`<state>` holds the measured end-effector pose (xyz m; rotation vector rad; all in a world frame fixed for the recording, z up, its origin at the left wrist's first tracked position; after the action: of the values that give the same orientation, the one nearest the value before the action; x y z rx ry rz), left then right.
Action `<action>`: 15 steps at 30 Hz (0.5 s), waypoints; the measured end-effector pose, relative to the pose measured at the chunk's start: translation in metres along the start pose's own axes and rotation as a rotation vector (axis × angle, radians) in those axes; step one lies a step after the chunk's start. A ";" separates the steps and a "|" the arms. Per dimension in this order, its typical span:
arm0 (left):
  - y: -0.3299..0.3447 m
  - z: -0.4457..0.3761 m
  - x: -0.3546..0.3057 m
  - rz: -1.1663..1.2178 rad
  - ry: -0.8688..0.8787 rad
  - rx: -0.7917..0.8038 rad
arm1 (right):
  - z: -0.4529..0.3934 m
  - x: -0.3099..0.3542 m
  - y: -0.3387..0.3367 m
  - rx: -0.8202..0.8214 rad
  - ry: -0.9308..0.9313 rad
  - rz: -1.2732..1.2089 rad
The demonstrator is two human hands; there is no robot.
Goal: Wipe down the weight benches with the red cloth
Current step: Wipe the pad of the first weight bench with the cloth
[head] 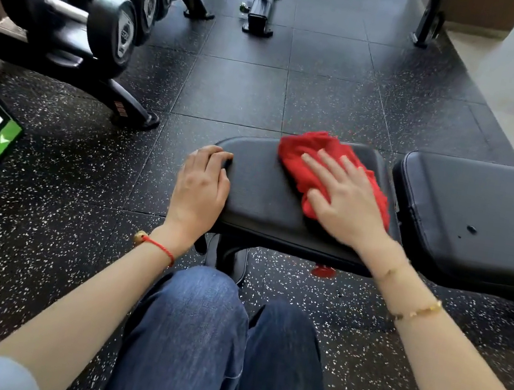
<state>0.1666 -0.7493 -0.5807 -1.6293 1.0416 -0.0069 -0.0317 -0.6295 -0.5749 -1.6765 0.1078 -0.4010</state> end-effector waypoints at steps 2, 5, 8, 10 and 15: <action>-0.001 0.001 0.000 0.000 -0.007 -0.003 | -0.026 -0.020 -0.003 -0.004 0.155 0.015; 0.000 0.001 -0.001 -0.005 -0.014 0.004 | -0.051 0.010 0.005 0.016 0.139 -0.012; -0.001 0.000 0.000 -0.012 -0.016 0.006 | -0.036 0.070 0.017 0.020 -0.047 -0.028; -0.002 0.001 -0.002 -0.016 -0.009 0.008 | -0.009 0.091 0.020 0.027 -0.144 -0.034; -0.005 0.002 -0.004 -0.007 -0.001 0.019 | 0.044 0.051 0.007 -0.020 -0.133 -0.022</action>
<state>0.1678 -0.7452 -0.5756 -1.6155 1.0325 -0.0205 0.0308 -0.6045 -0.5755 -1.7205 -0.0053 -0.3052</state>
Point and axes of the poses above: each hand's wrist, its own z-axis away from the middle knuckle, its own y-axis out of the palm, x = y × z, the point moved 9 cm from there along -z, towards the middle knuckle, and after that the axes turned 3 degrees about -y, right-handed, at the moved point
